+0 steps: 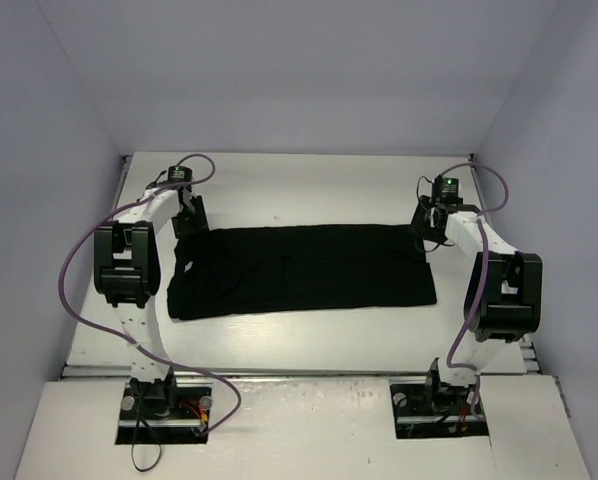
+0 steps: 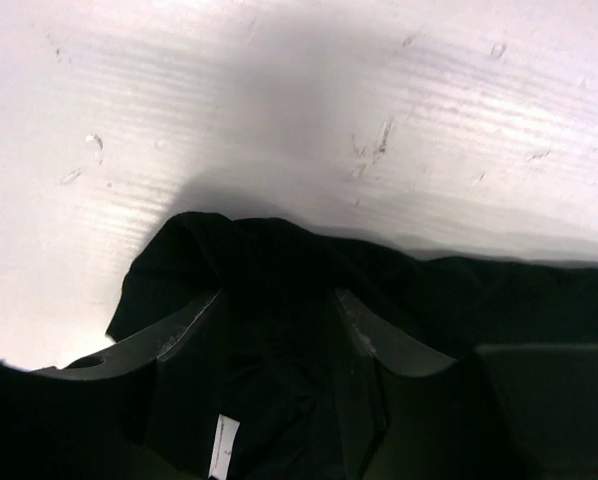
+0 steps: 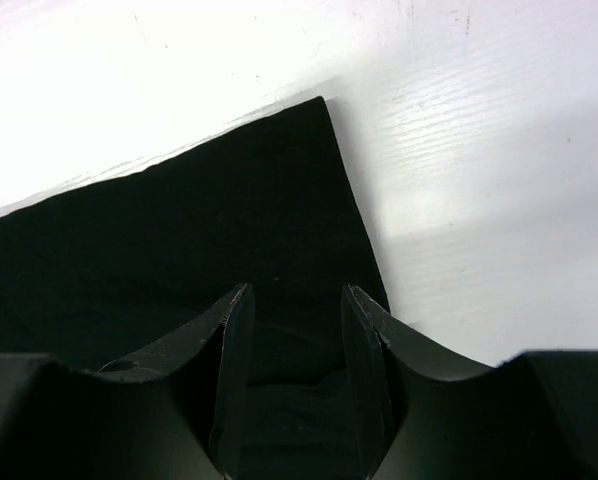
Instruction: Fold and stack the t-shirts
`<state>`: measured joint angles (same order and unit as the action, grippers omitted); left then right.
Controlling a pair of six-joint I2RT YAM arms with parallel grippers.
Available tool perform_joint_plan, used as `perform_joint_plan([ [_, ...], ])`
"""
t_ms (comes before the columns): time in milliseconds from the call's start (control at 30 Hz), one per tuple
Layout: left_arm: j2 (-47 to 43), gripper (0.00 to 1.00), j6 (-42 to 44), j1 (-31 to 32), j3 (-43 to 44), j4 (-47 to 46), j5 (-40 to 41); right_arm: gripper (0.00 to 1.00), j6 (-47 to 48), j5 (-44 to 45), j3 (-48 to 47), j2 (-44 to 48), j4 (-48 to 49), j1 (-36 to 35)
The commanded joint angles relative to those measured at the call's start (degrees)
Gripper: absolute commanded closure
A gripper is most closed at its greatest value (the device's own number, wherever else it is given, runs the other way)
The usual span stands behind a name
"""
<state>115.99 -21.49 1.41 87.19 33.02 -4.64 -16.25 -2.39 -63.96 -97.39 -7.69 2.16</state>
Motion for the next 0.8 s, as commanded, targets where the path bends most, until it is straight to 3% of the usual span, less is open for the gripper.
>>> perform_joint_plan([
  [0,-0.86,0.66,-0.19,-0.44,3.11,-0.56,-0.81,0.62,0.49,0.73,-2.51,-0.09,1.96,0.67],
  [300,-1.71,0.98,0.96,-0.44,3.93,-0.68,-0.11,0.62,1.26,-0.57,-4.05,-3.21,2.60,3.03],
  [667,-2.09,1.00,1.76,-0.87,5.35,-0.52,-1.41,0.64,5.55,-2.13,-10.88,-12.06,3.17,3.58],
  [767,-2.09,1.00,2.10,-1.03,5.69,-0.50,-1.43,0.70,6.09,-3.07,-11.92,-14.03,3.51,3.73],
])
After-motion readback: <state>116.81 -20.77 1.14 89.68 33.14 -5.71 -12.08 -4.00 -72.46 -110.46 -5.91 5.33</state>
